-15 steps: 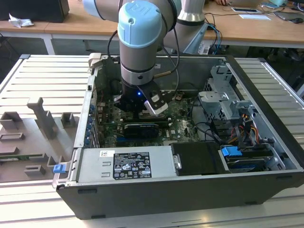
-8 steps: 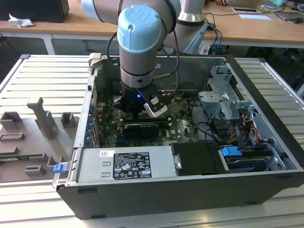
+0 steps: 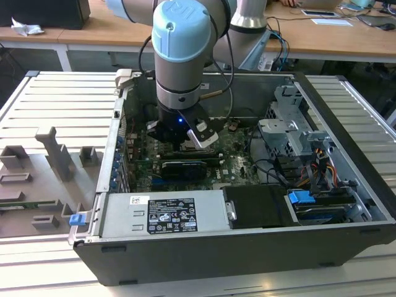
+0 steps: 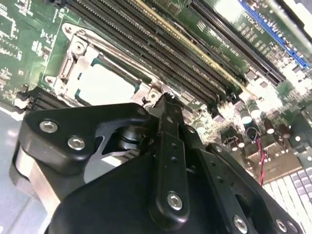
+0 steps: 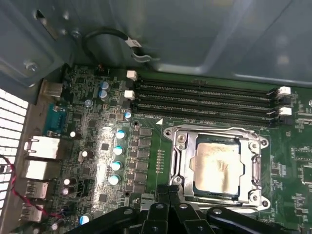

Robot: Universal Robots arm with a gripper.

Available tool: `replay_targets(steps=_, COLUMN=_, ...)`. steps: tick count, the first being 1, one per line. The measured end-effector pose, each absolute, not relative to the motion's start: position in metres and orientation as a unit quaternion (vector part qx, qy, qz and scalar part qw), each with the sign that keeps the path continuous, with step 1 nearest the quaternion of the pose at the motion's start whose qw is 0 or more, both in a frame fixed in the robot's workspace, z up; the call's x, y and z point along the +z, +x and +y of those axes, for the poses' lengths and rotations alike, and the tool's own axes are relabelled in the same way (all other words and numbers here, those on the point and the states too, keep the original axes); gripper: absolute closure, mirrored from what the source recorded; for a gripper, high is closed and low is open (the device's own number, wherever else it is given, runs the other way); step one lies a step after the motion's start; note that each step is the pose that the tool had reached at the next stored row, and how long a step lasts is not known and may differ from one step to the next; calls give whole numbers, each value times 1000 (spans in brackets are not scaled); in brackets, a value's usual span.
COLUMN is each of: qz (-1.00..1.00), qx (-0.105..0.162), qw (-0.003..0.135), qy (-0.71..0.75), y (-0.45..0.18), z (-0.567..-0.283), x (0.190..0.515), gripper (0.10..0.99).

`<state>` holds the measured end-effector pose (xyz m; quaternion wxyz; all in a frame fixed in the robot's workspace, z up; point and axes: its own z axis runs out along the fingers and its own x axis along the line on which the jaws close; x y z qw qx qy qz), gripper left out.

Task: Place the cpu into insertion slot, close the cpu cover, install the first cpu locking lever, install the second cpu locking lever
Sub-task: 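Install the second cpu locking lever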

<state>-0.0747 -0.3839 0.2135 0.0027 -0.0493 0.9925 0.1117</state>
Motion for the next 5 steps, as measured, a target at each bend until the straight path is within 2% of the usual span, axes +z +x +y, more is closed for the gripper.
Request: replay_targets(steps=5, qz=993, qx=112, qw=3, qy=-49, y=-75, z=-384, x=218, gripper=980)
